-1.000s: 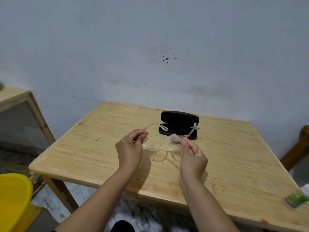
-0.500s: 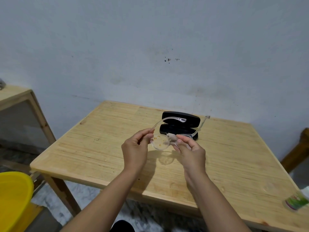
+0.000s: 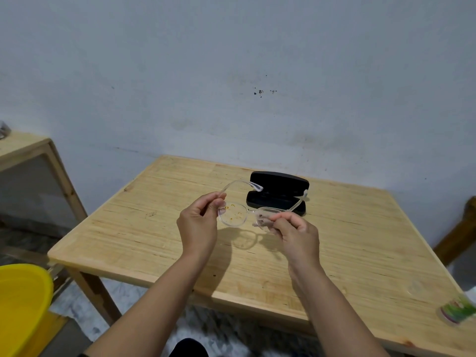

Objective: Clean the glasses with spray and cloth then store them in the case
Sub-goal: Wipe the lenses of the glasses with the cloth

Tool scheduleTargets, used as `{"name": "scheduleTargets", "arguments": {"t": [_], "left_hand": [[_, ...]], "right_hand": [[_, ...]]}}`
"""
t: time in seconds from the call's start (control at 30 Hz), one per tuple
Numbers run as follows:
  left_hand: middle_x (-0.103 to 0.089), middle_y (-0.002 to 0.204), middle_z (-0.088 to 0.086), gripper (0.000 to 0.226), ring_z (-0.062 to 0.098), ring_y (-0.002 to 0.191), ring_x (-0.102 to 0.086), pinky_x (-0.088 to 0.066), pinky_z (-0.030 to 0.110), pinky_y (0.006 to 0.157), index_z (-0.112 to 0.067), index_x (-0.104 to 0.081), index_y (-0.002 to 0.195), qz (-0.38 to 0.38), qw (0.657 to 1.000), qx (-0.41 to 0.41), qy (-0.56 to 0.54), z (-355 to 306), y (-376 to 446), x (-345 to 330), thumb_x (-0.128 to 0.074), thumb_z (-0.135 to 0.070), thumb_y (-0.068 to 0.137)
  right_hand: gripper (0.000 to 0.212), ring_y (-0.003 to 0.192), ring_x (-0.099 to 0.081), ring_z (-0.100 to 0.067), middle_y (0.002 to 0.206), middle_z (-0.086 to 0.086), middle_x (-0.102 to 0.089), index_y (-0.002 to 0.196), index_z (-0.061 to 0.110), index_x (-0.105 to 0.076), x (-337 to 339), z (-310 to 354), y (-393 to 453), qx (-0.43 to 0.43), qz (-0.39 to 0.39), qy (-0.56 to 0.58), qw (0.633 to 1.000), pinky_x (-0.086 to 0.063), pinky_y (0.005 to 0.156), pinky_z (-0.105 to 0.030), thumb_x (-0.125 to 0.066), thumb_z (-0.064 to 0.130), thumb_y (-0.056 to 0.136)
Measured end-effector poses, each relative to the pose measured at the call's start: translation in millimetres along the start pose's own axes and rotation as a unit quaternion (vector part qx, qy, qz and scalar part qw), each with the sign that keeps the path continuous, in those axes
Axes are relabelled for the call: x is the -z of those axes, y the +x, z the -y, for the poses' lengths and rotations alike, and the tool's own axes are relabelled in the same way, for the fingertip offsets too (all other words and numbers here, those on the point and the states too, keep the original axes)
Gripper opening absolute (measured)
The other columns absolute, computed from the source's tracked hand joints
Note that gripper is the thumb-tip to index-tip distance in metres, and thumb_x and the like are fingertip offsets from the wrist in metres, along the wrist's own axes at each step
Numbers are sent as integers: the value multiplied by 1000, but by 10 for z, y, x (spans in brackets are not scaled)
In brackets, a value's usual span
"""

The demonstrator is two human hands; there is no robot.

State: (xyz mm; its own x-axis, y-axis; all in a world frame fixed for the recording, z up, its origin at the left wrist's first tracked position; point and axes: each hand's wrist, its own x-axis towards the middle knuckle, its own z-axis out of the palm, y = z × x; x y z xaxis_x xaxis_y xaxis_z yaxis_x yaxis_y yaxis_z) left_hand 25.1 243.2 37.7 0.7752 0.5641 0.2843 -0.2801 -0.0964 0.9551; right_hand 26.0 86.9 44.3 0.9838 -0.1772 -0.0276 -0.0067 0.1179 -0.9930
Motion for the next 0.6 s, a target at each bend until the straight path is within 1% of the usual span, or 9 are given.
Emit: {"name": "scheduleTargets", "arguments": {"t": [0.07,0.13,0.17,0.27,0.33,0.4,0.43,0.53,0.6], "left_hand": [[-71,71,-20,24,6,75,-69,-54,21,75,-28,-72,82,4,1000,-5,0,17,4,17,-61,-7,86],[-71,69,-19,27,5,72,-68,-55,19,73,-29,-70,79,7,1000,-10,-1,21,-21,9,-60,-6,86],[-71,69,-19,26,4,71,-68,-55,17,72,-28,-71,80,7,1000,-12,-2,19,-35,-1,-60,-5,87],[-71,67,-18,22,0,70,-67,-54,13,69,-23,-71,83,5,1000,-14,-7,10,-58,-23,-60,-4,87],[-70,67,-19,23,0,69,-67,-53,12,69,-24,-71,82,8,1000,-17,-3,2,-49,-26,-60,-4,87],[-71,68,-21,25,0,70,-68,-54,13,69,-26,-71,80,13,1000,-19,-3,-15,-38,-29,-60,-5,87],[-71,69,-21,26,1,70,-68,-54,13,69,-27,-70,80,15,1000,-21,-3,-22,-34,-34,-60,-5,87],[-71,70,-17,25,3,71,-69,-55,18,72,-27,-71,80,19,999,-26,3,-43,-37,-54,-60,-5,87],[-72,74,-12,22,4,72,-69,-56,21,74,-23,-72,82,22,999,-28,-3,-52,-58,-66,-60,-5,86]], "right_hand": [[23,78,-70,-13,78,-1,-75,69,19,-73,14,-27,-1,9,-51,-22,998,-53,68,-25,-60,5,81],[23,79,-70,-11,81,1,-74,72,21,-71,-5,-50,-20,29,-96,-14,995,-51,64,-23,-58,5,83],[24,81,-70,-12,82,2,-74,74,21,-70,-21,-55,-32,38,-108,0,993,-52,65,-24,-57,4,85],[29,82,-71,-12,89,1,-73,77,24,-66,-47,-57,-51,50,-110,30,992,-54,71,-26,-52,4,91],[32,81,-71,-9,90,3,-72,77,26,-67,-35,-51,-46,50,-102,17,993,-52,69,-25,-50,5,93],[33,76,-69,-5,86,5,-72,74,25,-68,-12,-33,-37,50,-101,2,994,-52,68,-25,-49,4,92],[34,72,-68,-3,83,6,-72,73,24,-68,-4,-15,-40,52,-102,-9,993,-52,66,-23,-49,3,91],[28,63,-59,-9,79,10,-72,78,23,-69,10,19,-59,57,-104,-33,992,-45,51,-17,-49,6,87],[22,69,-63,-8,79,12,-73,79,28,-70,1,18,-63,66,-110,-19,992,-49,54,-16,-56,12,86]]}}
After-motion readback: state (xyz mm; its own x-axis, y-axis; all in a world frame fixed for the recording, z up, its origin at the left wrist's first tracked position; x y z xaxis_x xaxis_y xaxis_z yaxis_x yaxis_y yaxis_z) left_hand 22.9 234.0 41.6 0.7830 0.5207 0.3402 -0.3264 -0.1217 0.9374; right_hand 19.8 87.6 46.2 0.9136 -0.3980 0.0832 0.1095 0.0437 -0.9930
